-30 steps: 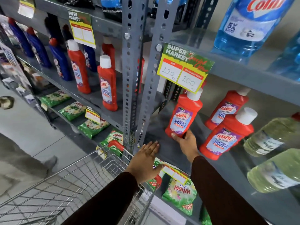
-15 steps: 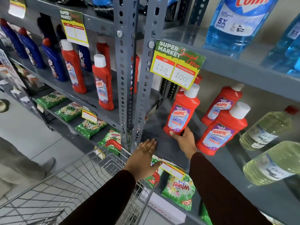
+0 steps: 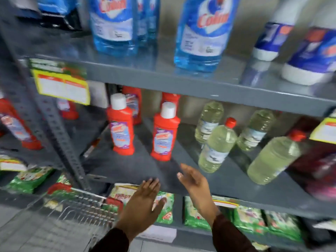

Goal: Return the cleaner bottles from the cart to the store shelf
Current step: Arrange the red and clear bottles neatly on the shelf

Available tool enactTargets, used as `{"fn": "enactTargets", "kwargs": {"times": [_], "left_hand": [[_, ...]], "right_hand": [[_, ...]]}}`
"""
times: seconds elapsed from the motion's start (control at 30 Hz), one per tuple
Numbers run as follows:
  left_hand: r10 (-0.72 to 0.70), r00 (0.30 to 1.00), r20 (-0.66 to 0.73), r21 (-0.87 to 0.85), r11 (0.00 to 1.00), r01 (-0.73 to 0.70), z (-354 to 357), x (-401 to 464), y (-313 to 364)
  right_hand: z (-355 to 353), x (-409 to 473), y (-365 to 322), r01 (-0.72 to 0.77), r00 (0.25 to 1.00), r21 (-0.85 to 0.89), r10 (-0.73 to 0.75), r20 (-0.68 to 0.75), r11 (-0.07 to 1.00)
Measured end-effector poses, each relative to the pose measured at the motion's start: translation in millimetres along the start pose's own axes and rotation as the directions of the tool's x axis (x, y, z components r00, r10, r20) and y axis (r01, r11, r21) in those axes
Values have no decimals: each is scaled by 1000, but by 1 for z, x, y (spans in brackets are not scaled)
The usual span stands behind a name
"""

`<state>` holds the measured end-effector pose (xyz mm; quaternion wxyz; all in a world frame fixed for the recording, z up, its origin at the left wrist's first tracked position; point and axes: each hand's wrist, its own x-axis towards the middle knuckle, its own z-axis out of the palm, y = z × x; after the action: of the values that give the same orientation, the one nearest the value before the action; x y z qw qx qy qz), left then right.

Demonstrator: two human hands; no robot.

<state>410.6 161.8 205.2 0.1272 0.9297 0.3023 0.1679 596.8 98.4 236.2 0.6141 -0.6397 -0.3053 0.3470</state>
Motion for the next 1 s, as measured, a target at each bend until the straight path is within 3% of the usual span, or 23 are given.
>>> {"fn": "enactTargets", "kwargs": {"times": [0.07, 0.13, 0.23, 0.33, 0.47, 0.63, 0.8, 0.9, 1.0], "left_hand": [[50, 998, 42, -24, 999, -49, 15, 11, 37], [128, 990, 51, -15, 992, -128, 34, 27, 78], [208, 975, 77, -24, 978, -207, 61, 49, 127], [168, 982, 89, 7, 986, -169, 79, 69, 167], [148, 977, 156, 85, 983, -163, 89, 95, 212], [127, 972, 198, 91, 985, -147, 104, 109, 236], [151, 981, 122, 148, 975, -169, 111, 105, 241], [139, 984, 109, 154, 976, -154, 115, 107, 240], [140, 987, 74, 139, 979, -149, 118, 106, 240]], "right_hand": [[-55, -12, 1, 35, 976, 10, -32, -215, 999], [-119, -18, 3, 86, 902, 24, -67, -427, 996], [-198, -11, 6, 147, 806, 99, -61, -589, 984], [-257, 10, 14, 71, 835, 163, 30, -550, 984], [-298, 42, 13, -19, 958, -37, 8, -288, 999], [-304, 61, 3, -32, 991, -190, 7, -132, 981], [-270, 52, 7, 26, 894, -182, -104, -436, 983], [-245, 48, 8, -156, 769, -336, -100, -631, 929], [-233, 48, 15, -196, 717, -450, -185, -671, 871]]}}
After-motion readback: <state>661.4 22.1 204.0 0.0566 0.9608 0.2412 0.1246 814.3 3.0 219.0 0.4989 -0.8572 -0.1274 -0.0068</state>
